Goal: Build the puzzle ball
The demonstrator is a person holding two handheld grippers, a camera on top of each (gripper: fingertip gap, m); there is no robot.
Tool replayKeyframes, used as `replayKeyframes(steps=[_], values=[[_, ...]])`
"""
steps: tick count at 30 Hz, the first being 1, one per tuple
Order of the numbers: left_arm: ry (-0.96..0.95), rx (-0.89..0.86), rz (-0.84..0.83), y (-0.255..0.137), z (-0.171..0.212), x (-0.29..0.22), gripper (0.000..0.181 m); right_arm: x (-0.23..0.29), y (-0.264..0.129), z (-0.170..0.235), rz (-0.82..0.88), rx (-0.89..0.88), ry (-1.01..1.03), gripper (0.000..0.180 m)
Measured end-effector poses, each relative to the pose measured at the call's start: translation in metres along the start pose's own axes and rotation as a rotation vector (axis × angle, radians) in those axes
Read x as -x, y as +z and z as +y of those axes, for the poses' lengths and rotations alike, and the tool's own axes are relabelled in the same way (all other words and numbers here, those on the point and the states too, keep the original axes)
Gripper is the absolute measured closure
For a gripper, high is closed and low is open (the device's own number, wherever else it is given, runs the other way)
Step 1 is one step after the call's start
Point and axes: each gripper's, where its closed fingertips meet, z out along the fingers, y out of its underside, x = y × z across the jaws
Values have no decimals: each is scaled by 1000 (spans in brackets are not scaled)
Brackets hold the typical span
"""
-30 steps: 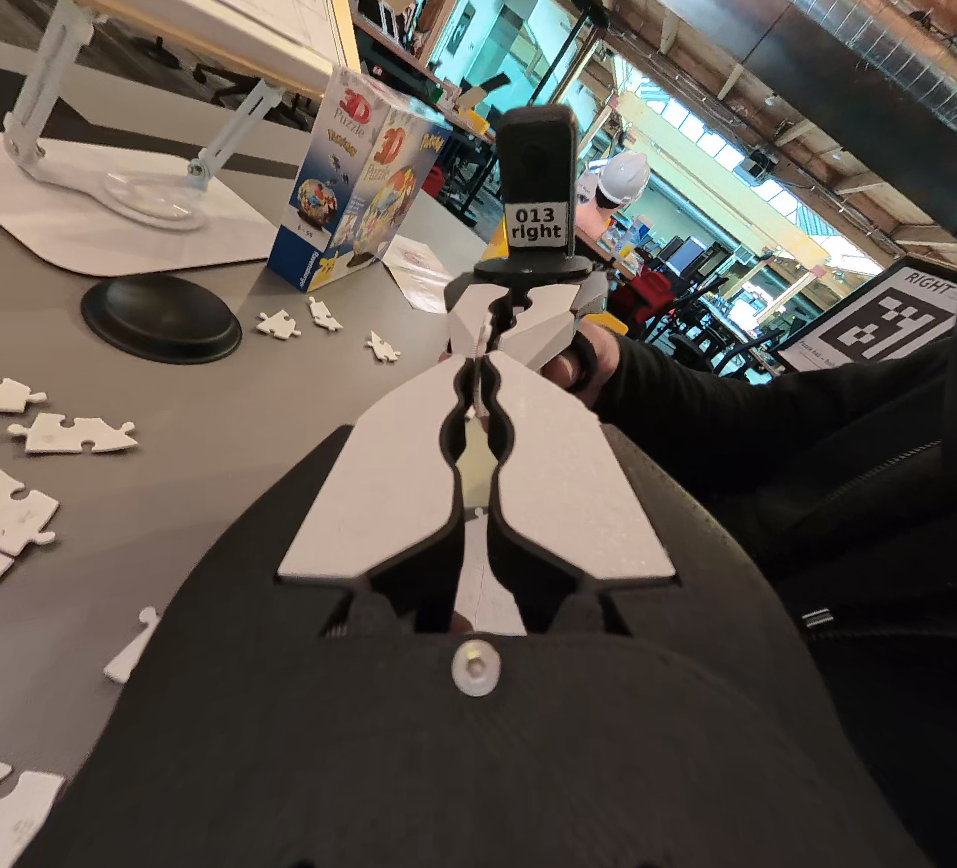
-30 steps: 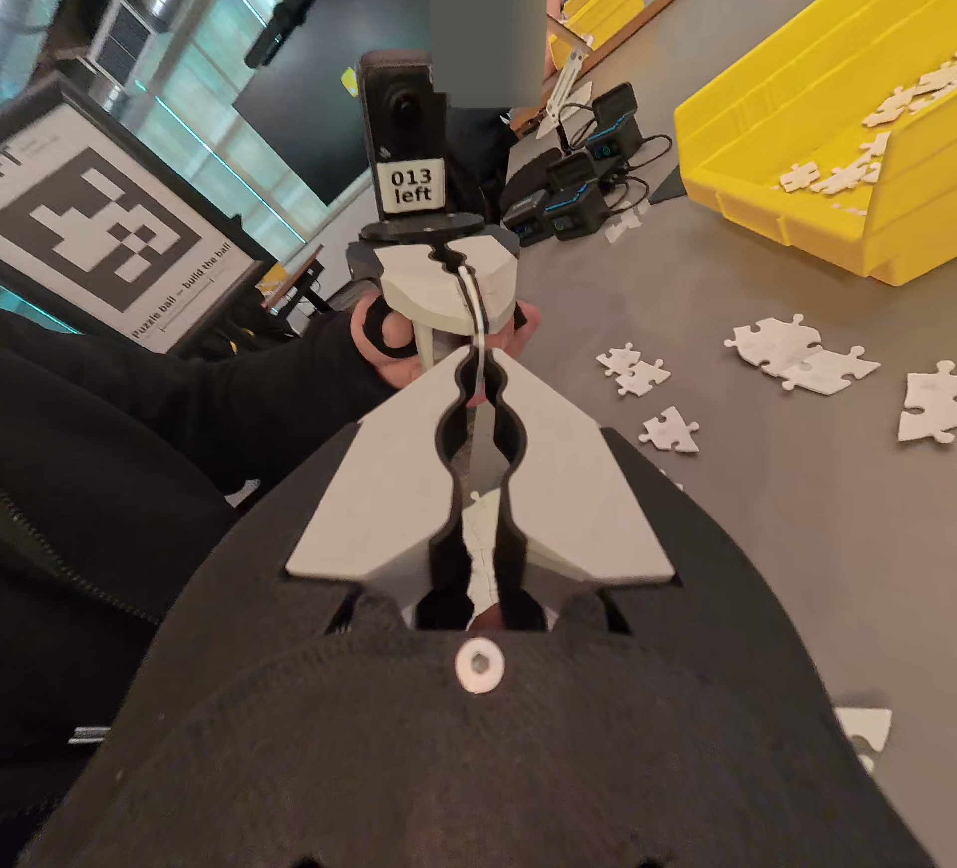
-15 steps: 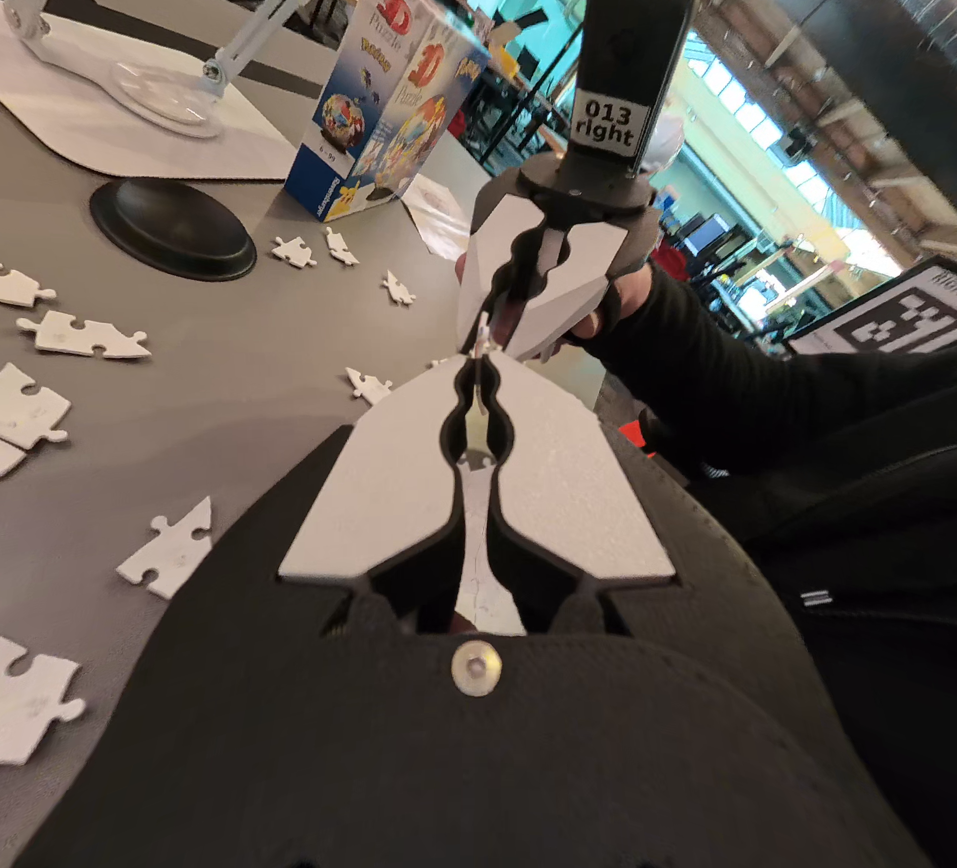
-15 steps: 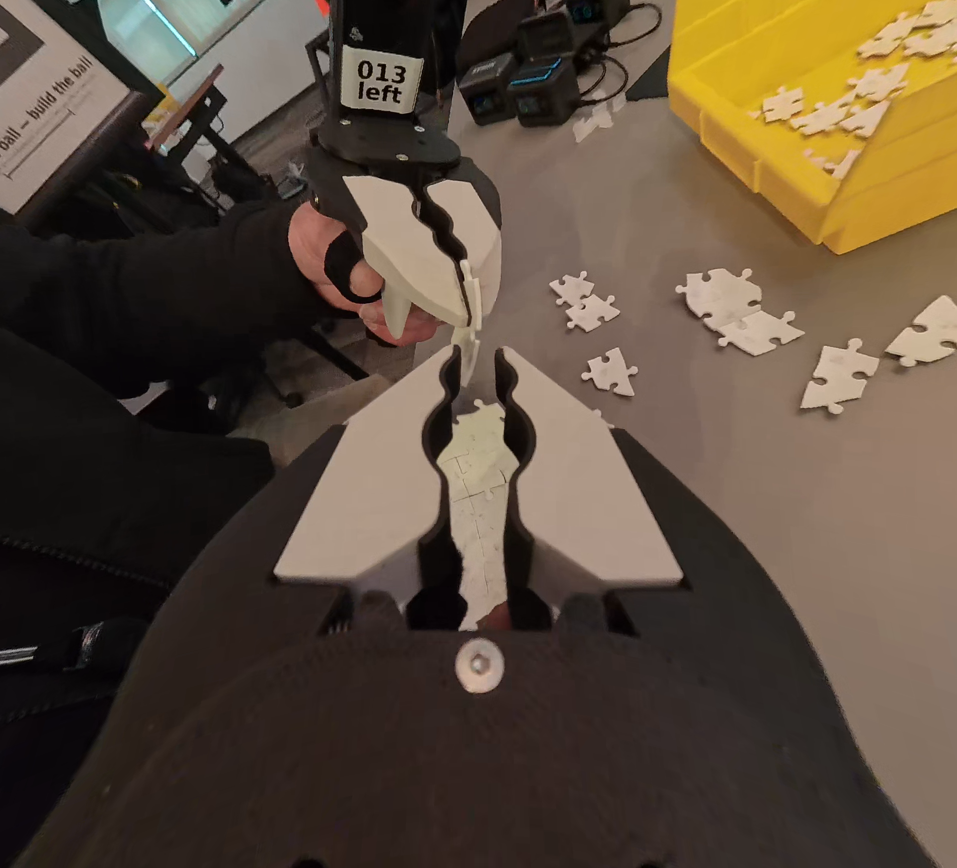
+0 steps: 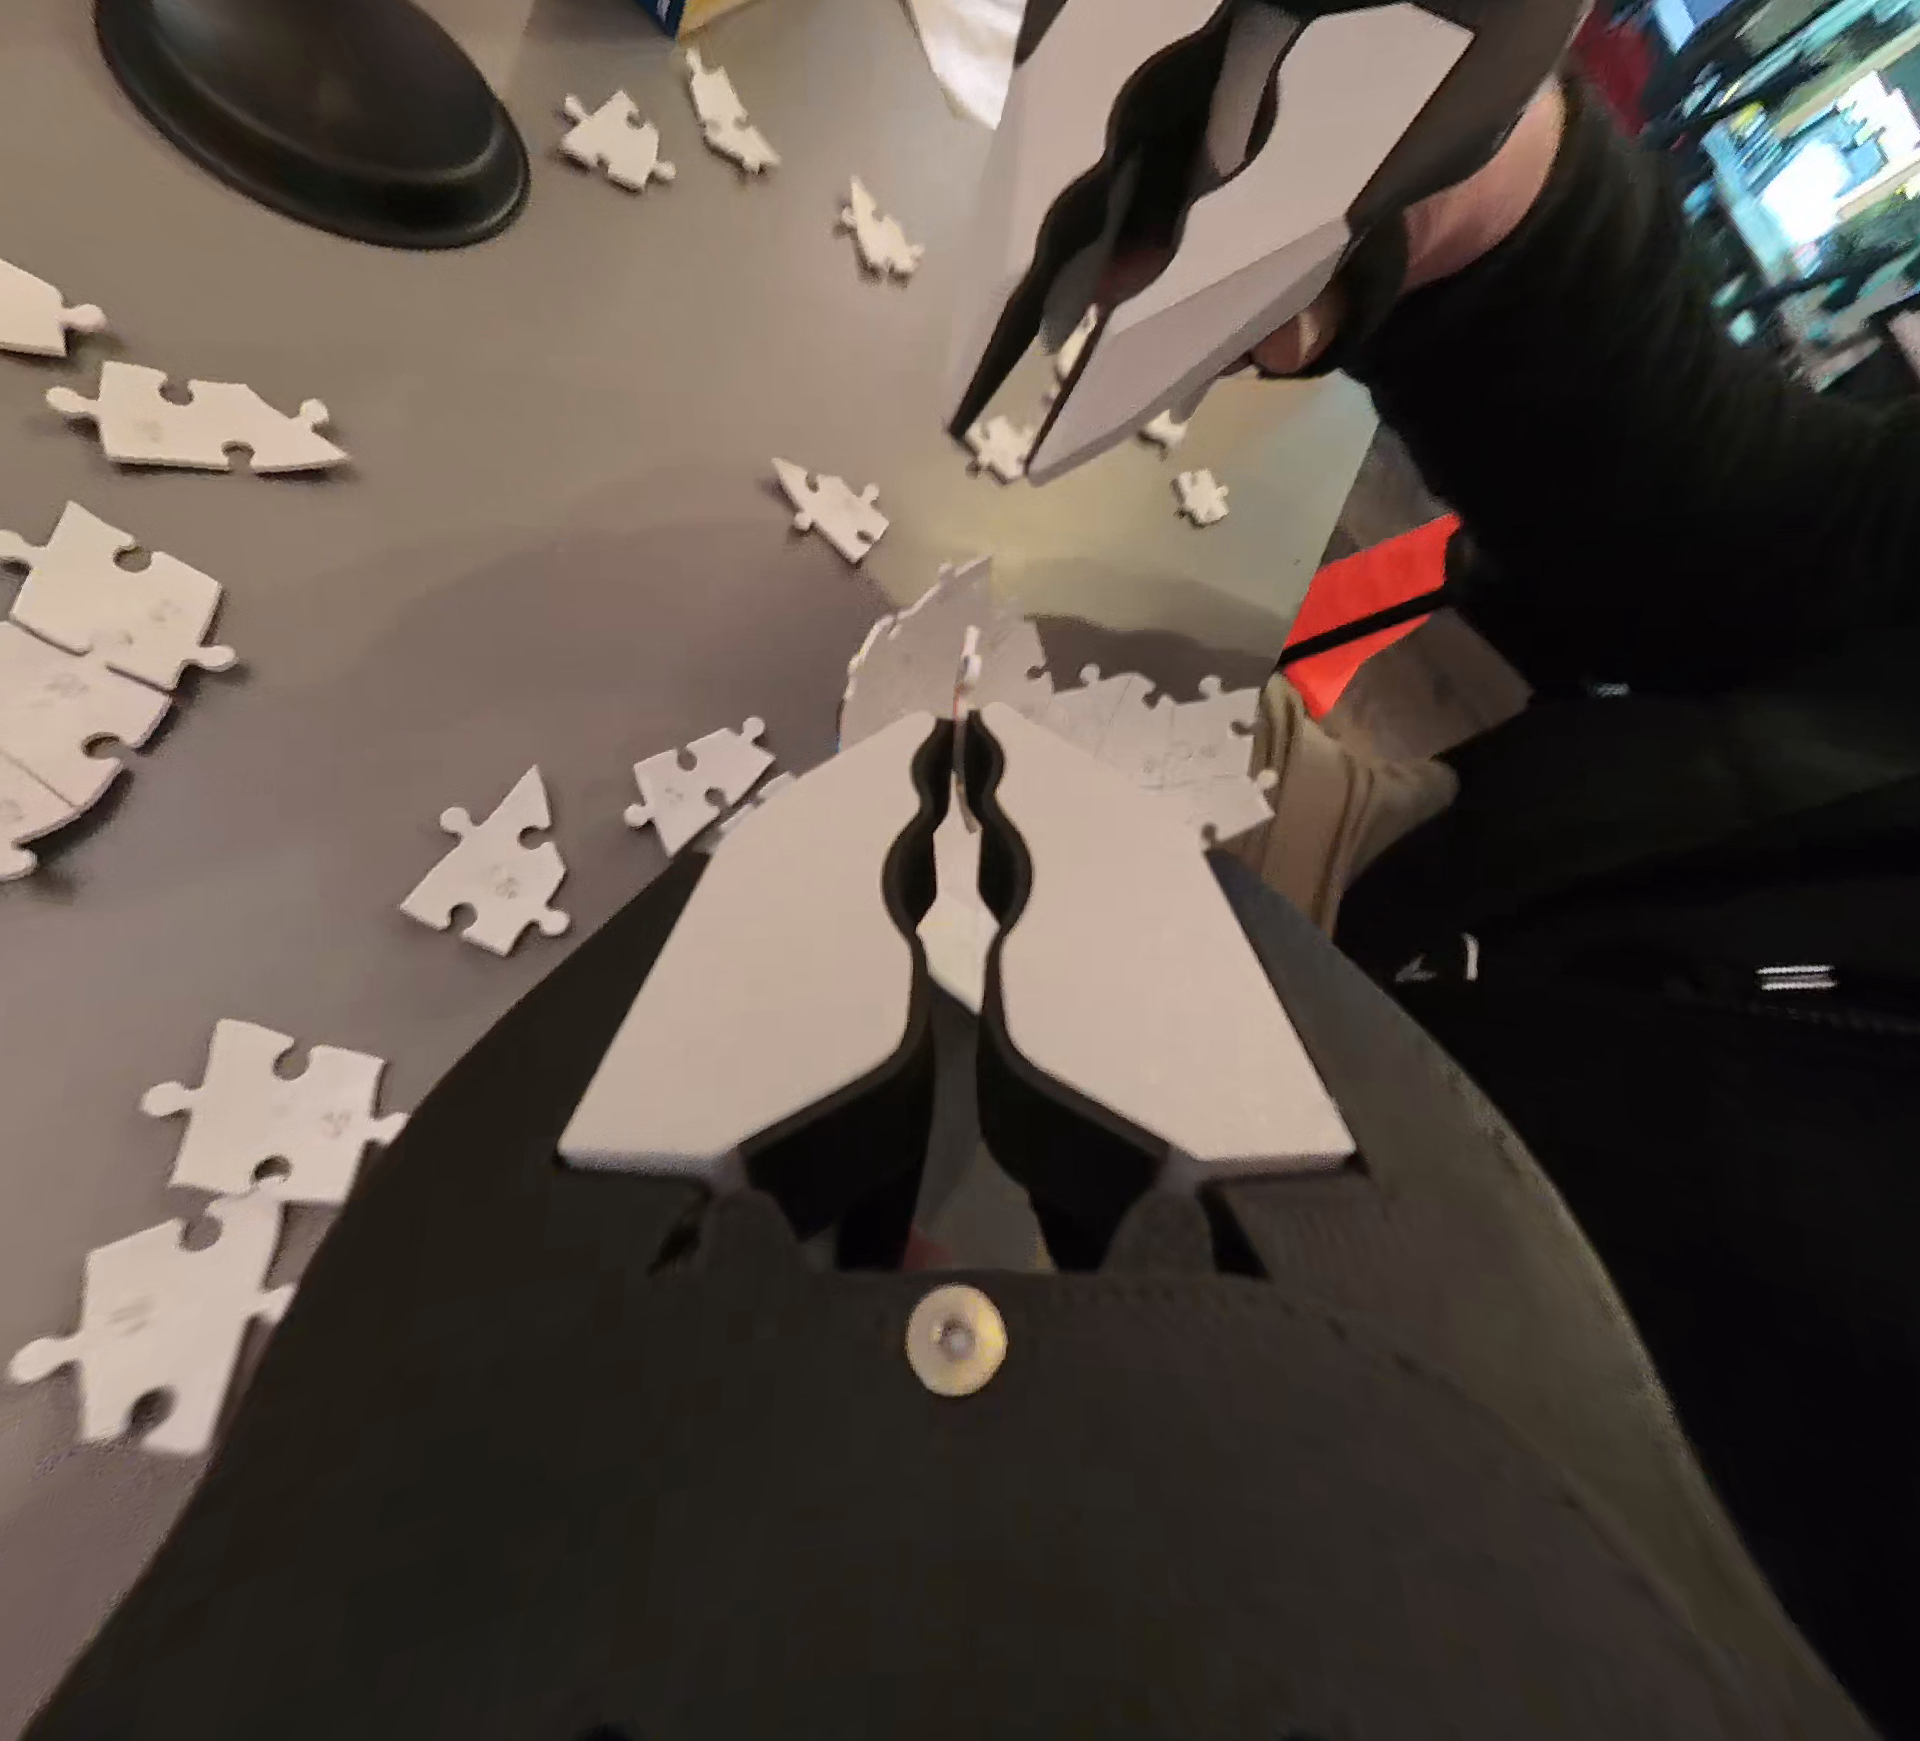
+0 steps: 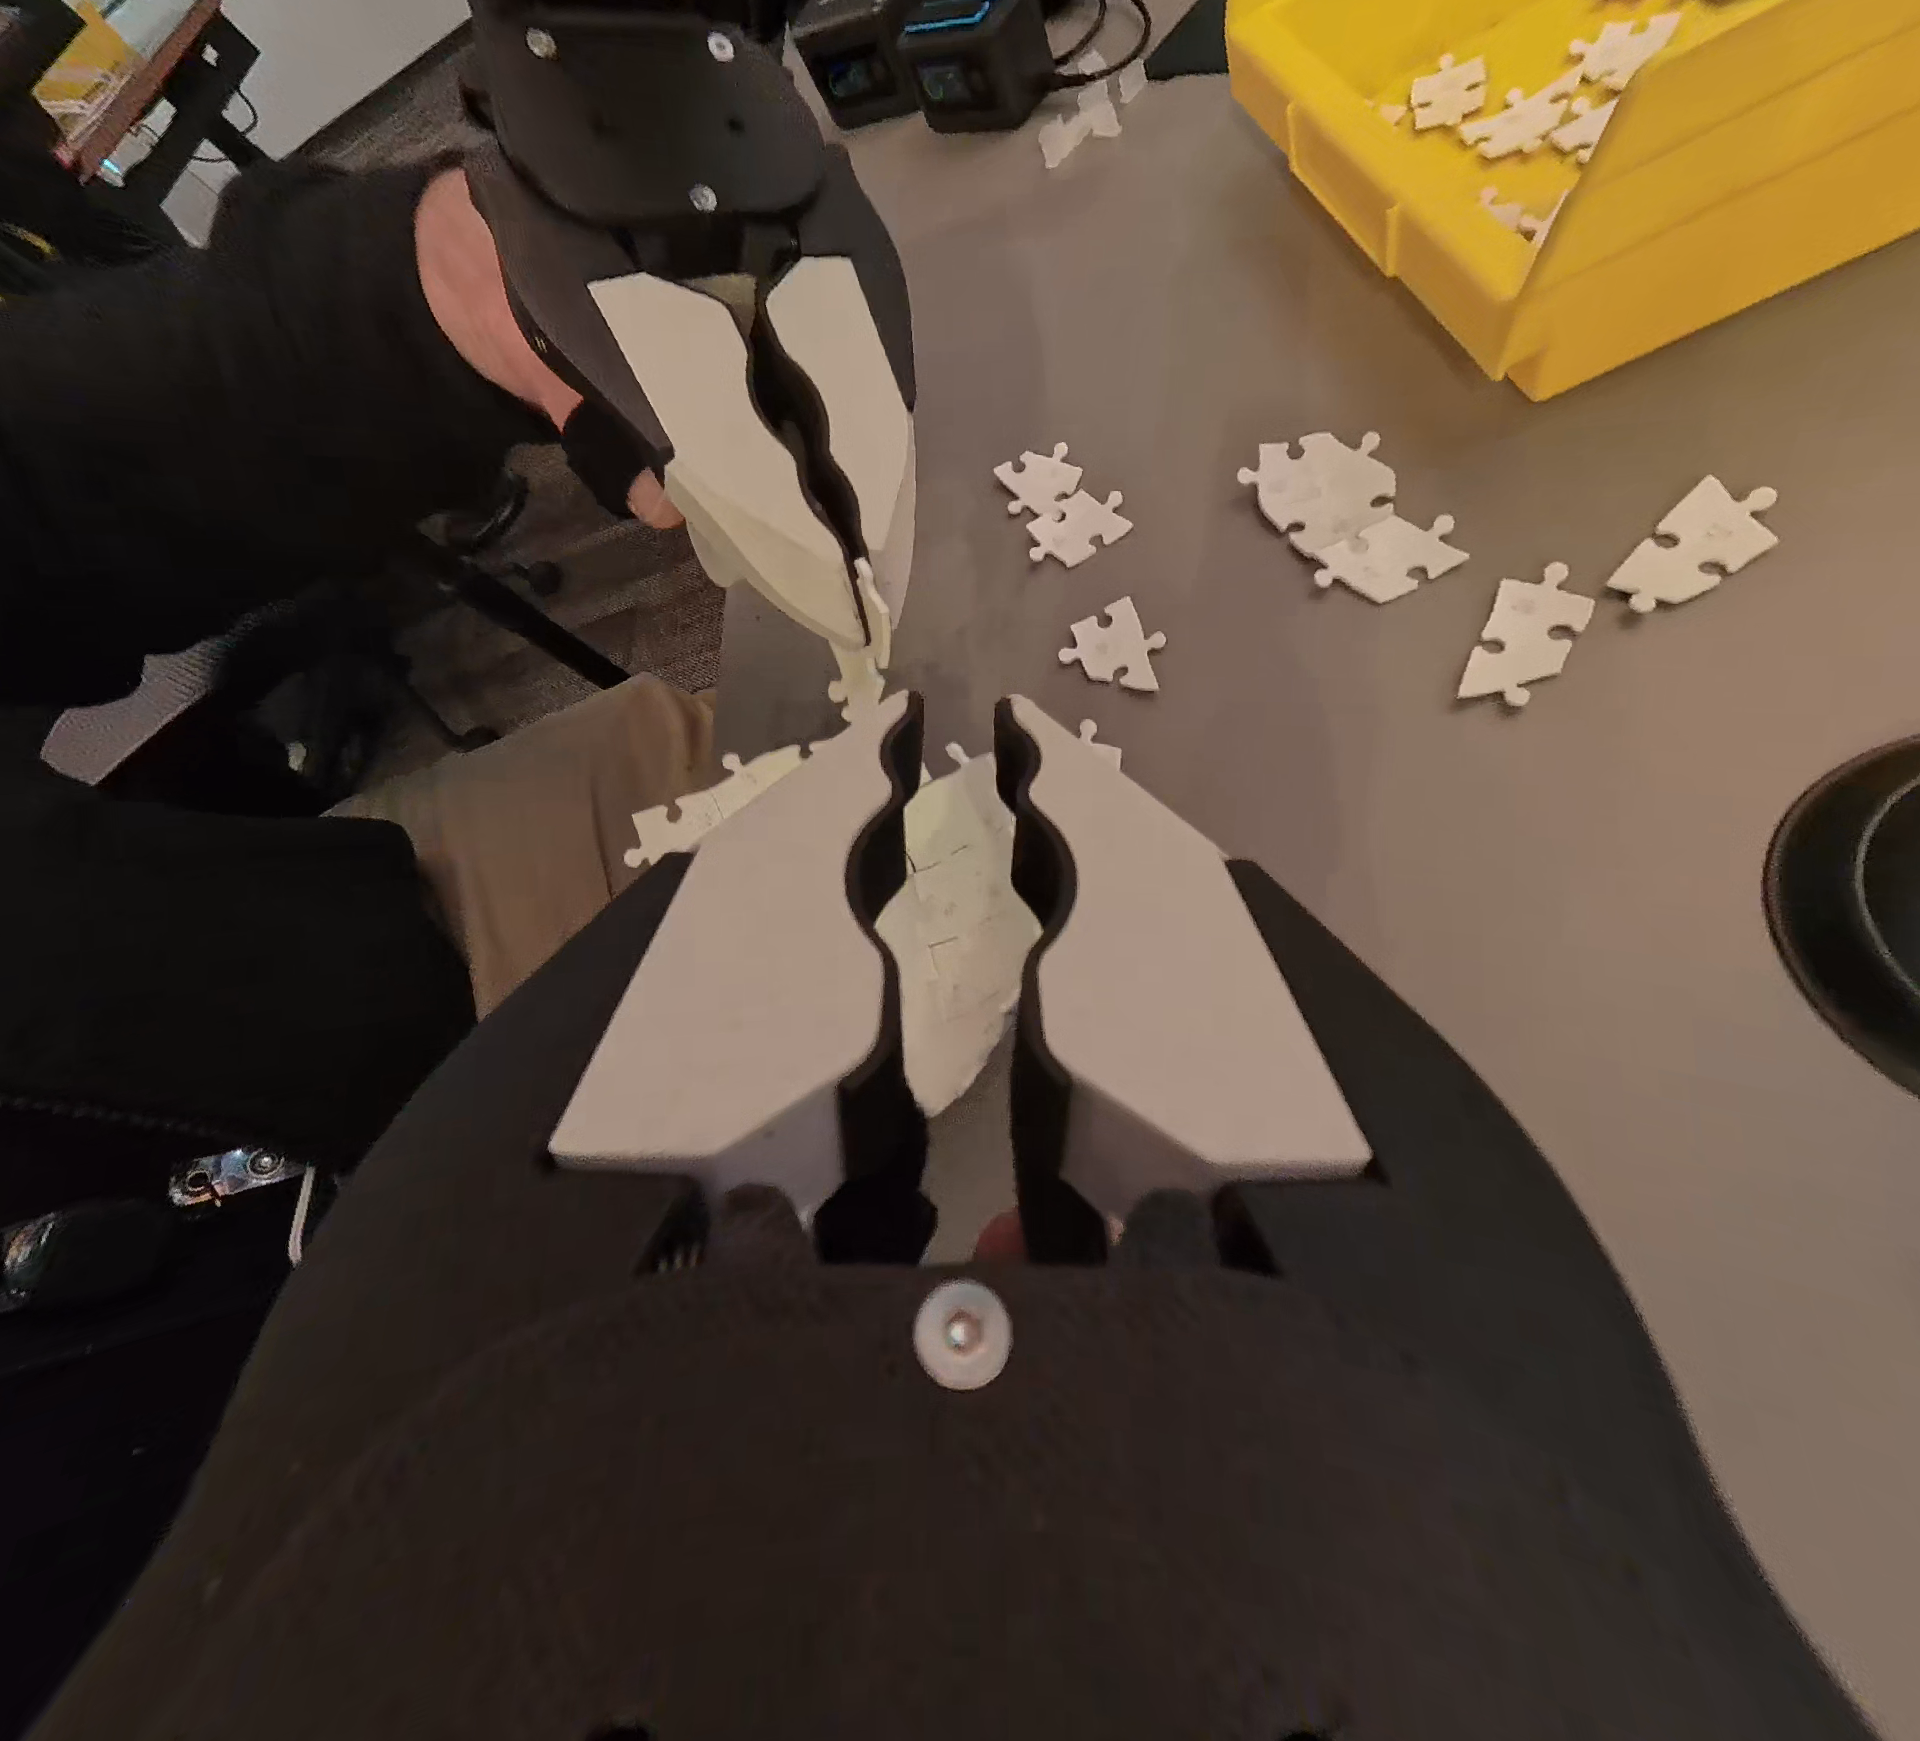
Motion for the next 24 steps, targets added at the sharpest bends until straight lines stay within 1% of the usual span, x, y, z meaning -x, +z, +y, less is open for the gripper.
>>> replayKeyframes(steps=[5,8,12,15,24], values=[[9,187,-84,11,16,11,178,-8,4,18,51,53,-18,168],[5,273,-129,17,25,17,179,-10,4,20,49,51,-14,169],[7,334,-201,17,28,24,179,-15,4,28,67,76,-23,169],[13,366,-199,21,31,22,179,-14,4,29,52,69,-13,169],[24,422,-286,22,38,32,179,-15,14,40,33,83,0,169]])
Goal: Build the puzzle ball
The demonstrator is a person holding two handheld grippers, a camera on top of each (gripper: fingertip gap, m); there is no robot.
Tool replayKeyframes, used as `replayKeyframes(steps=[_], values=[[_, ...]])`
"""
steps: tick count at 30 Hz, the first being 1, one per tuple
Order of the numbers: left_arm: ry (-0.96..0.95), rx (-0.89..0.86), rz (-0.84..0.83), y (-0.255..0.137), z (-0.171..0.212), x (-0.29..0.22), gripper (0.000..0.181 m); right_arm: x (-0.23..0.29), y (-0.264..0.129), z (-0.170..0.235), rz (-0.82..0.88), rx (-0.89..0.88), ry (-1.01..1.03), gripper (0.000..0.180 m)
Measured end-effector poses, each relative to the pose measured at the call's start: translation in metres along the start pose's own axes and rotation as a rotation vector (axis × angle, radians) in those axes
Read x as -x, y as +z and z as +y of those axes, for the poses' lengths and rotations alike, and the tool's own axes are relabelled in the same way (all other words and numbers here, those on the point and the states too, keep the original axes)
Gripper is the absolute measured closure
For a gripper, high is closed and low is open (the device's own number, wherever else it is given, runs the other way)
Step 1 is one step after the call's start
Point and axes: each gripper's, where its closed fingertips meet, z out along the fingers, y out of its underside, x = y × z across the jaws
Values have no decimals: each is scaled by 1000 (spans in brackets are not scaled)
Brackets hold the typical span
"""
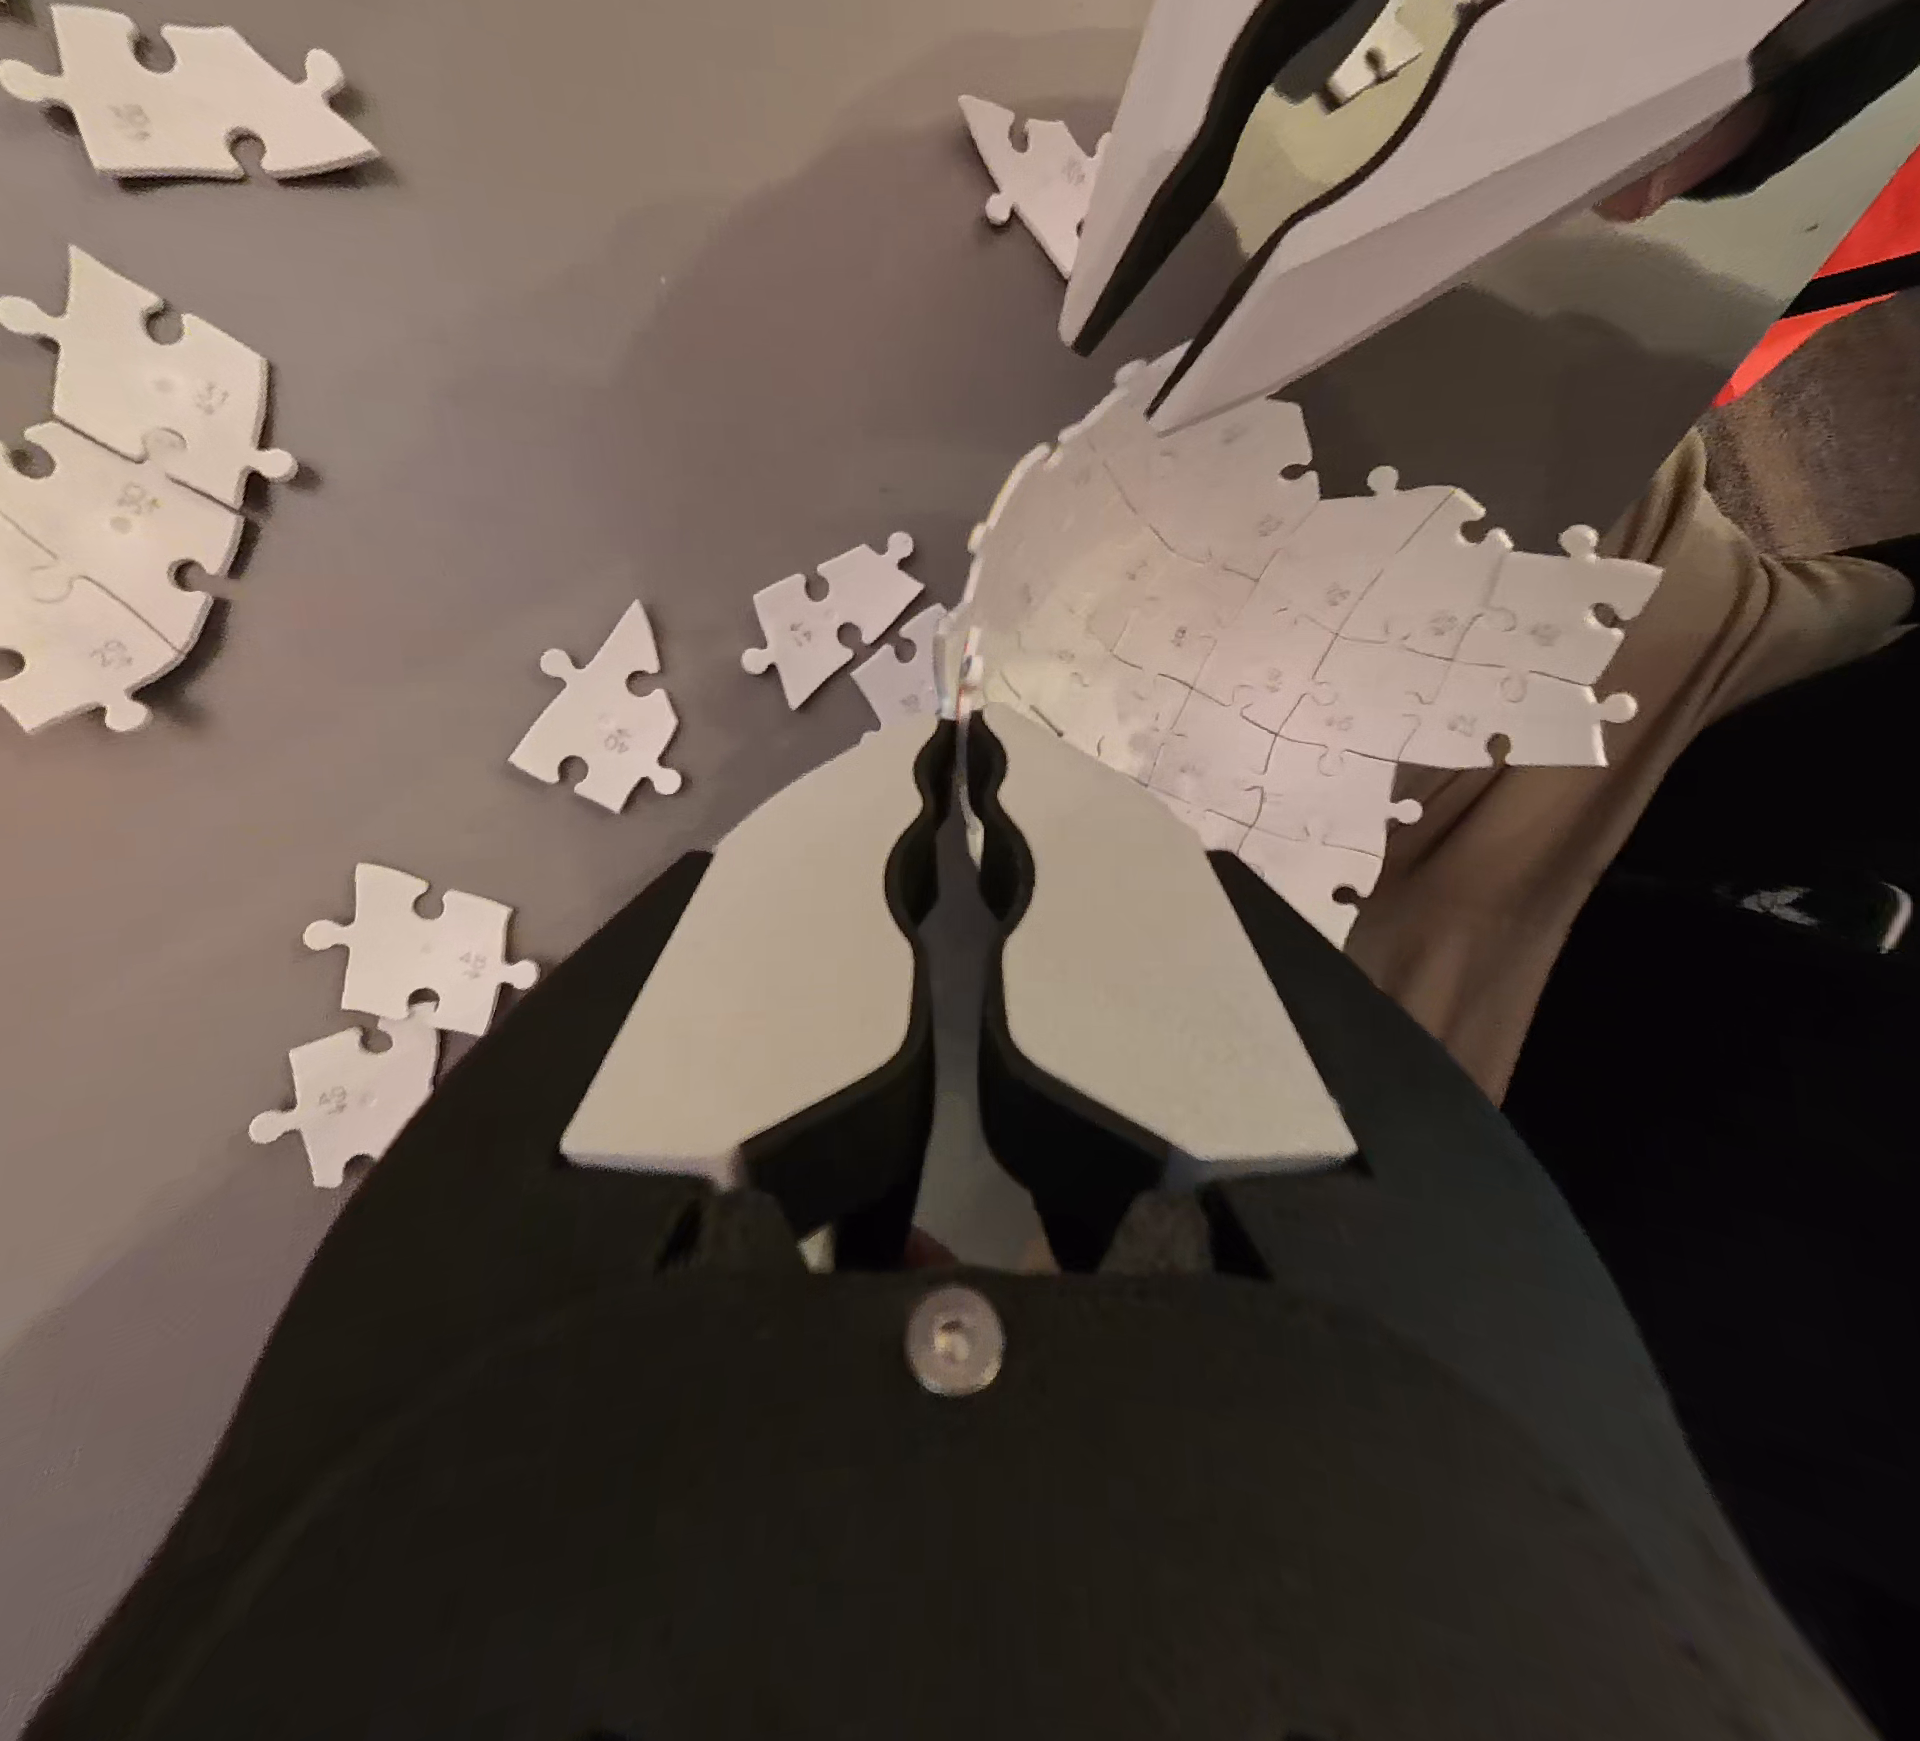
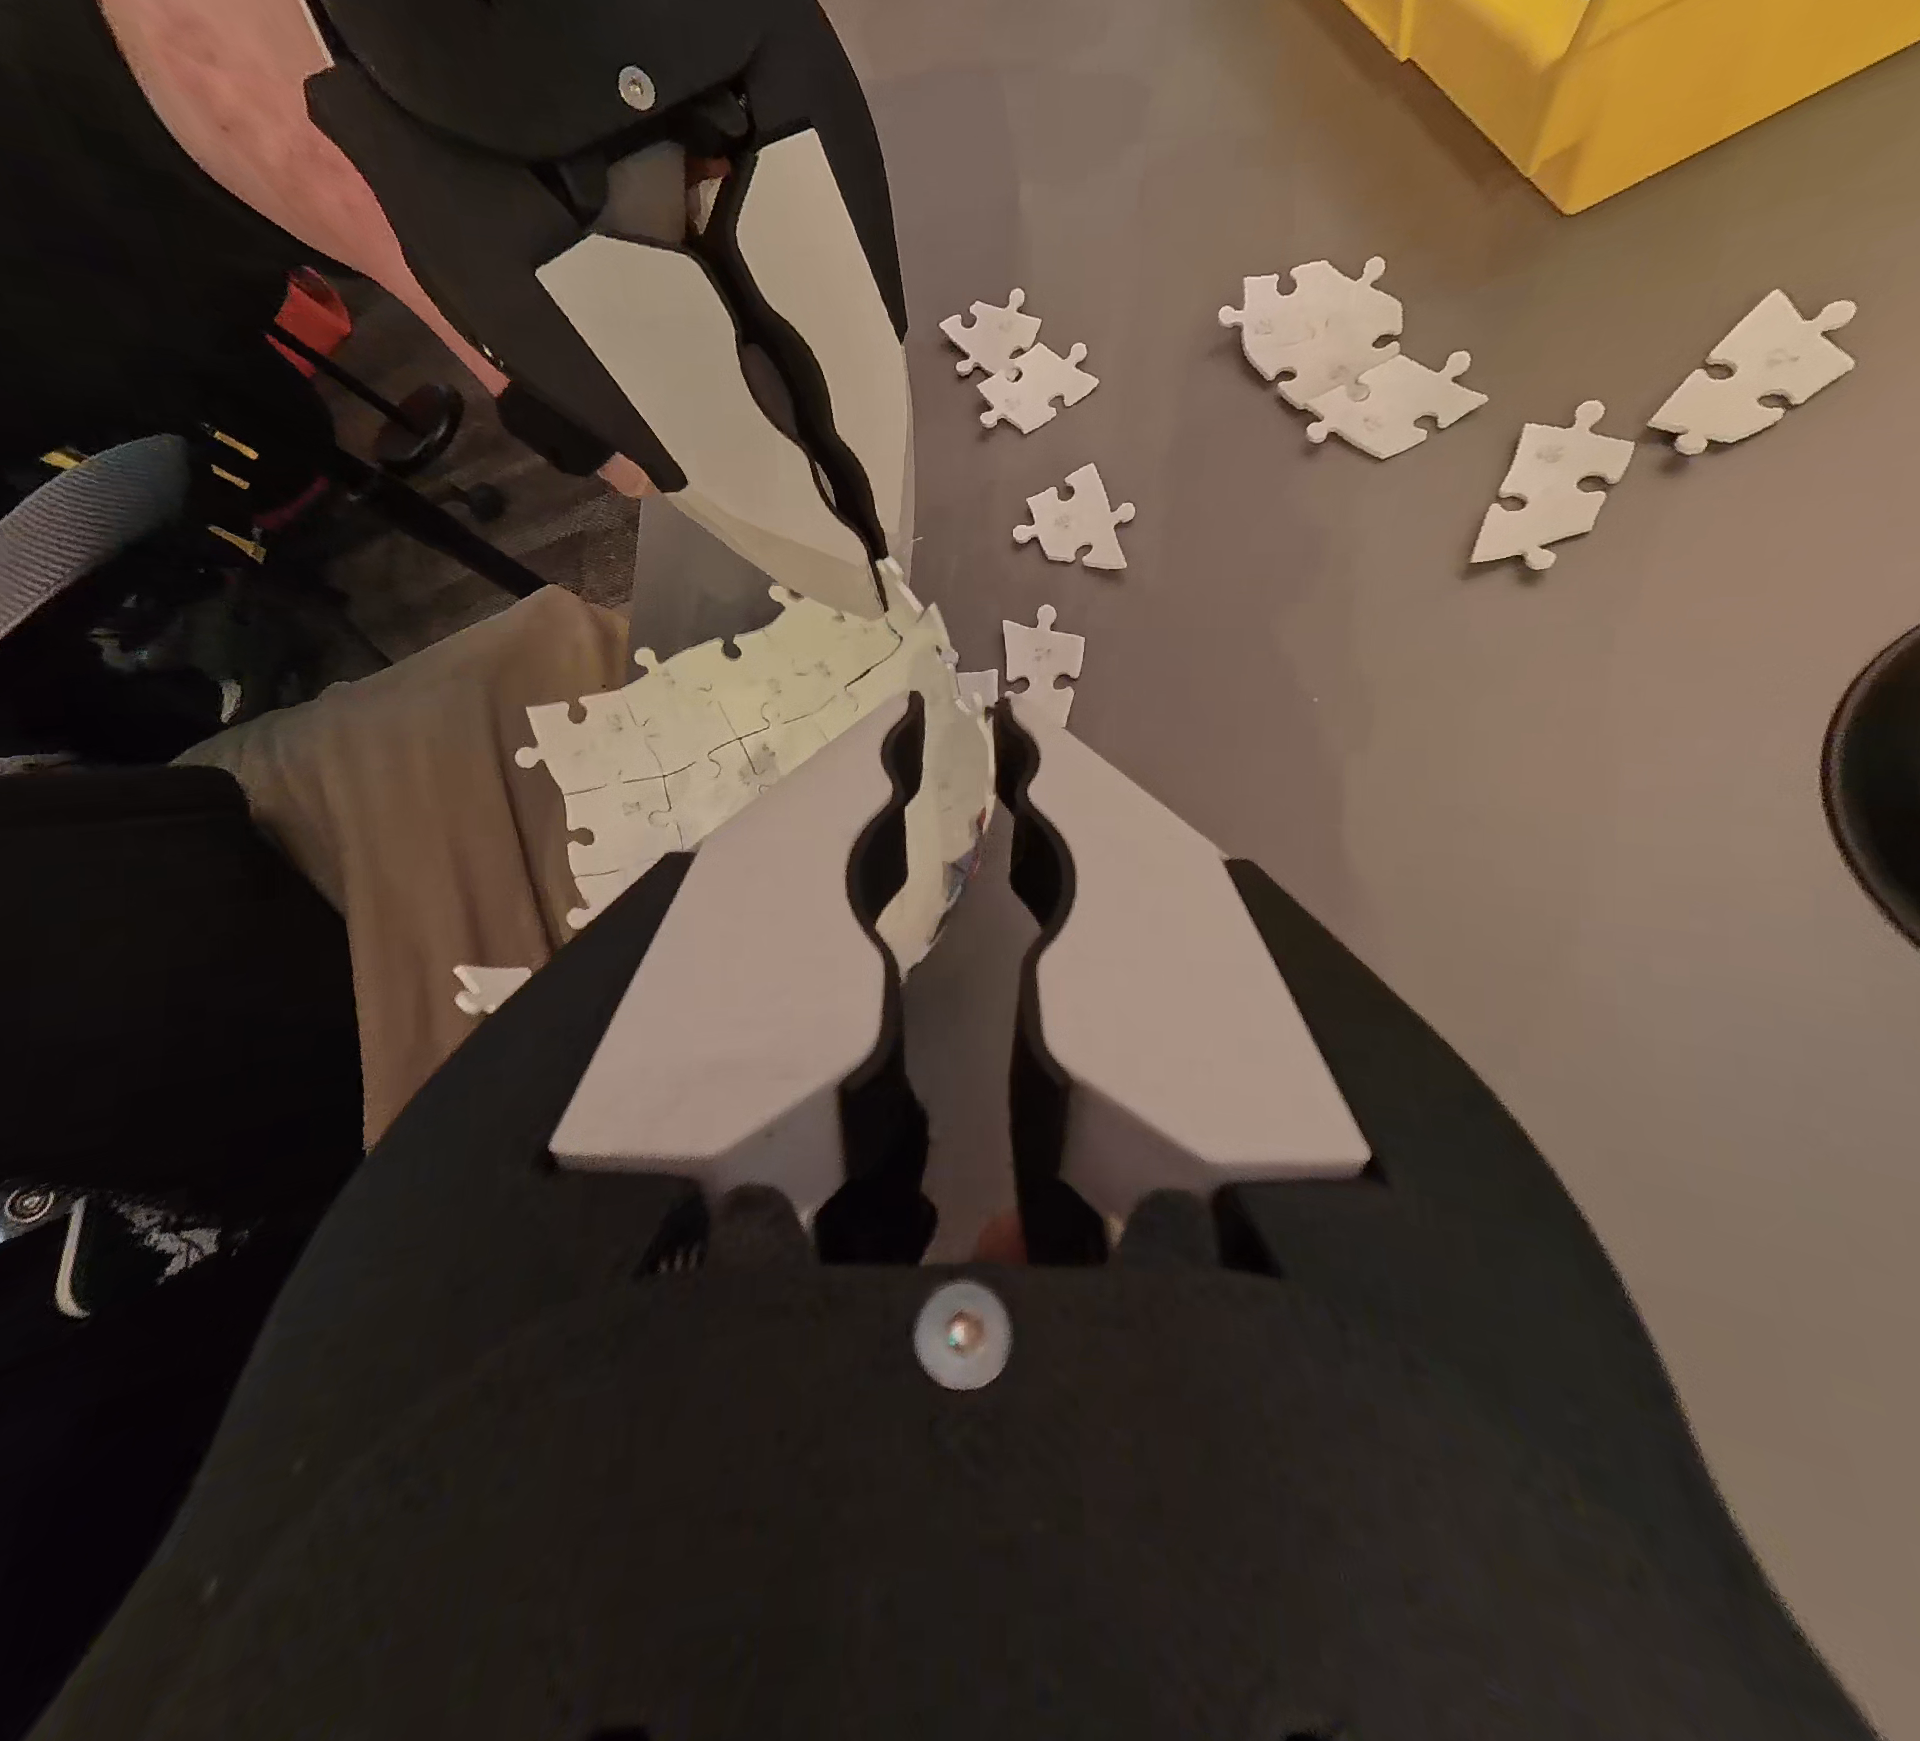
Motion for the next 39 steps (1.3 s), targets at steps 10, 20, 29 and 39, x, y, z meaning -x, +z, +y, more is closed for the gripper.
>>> replayKeyframes(steps=[10,20,29,39], values=[[-30,59,-34,1,10,9,179,-1,1,-3,1,-20,3,168],[-173,-27,-34,5,31,19,179,1,14,2,-31,-20,36,167],[-260,-112,-19,5,39,20,178,6,21,6,-66,-10,62,167],[-400,-222,17,4,45,21,179,13,23,6,-91,-22,88,168]])
